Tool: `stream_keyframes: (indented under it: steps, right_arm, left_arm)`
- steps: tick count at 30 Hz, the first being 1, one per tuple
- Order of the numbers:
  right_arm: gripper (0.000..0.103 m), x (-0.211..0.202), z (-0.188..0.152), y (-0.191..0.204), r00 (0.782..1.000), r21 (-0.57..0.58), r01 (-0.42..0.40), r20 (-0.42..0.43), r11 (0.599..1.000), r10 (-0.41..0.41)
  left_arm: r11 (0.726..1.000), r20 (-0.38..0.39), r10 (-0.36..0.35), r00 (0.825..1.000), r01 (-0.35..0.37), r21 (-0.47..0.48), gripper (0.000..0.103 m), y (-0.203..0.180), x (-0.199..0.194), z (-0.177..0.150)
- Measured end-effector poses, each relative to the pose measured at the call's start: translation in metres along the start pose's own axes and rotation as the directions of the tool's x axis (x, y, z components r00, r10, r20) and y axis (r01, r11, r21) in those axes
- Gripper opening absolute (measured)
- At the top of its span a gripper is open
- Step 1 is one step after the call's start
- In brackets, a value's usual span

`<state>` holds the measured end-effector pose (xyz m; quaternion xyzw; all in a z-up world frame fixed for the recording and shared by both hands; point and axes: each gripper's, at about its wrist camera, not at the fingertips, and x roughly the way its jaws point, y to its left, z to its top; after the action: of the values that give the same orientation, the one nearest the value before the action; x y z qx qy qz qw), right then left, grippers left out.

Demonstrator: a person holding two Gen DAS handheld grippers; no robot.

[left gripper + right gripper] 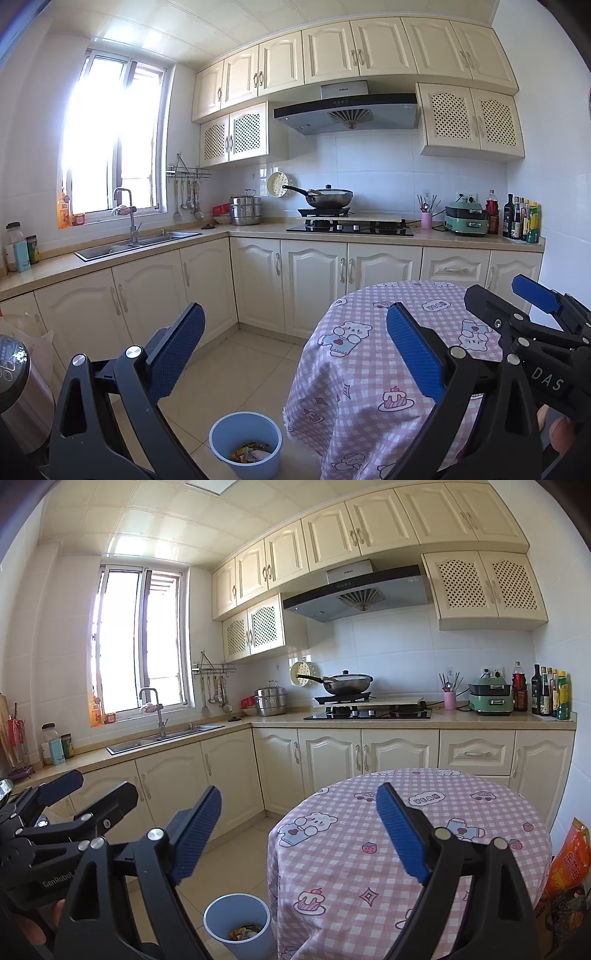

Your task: Collect trash

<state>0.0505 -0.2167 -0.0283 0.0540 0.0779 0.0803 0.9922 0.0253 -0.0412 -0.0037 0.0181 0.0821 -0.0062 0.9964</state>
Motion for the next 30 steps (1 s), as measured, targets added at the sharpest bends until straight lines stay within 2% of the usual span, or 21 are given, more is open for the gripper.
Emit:
stream_keyframes:
  steps: [30]
  right_arm:
    - [0.085,-0.0011,-0.0018,-0.0002,1.0,0.003,0.001,-0.001,1.0,-0.001]
  left_arm:
    - [1.0,-0.01,-0.002,1.0,0.002,-0.004,0.095,0.0022,0.0011,-0.0013]
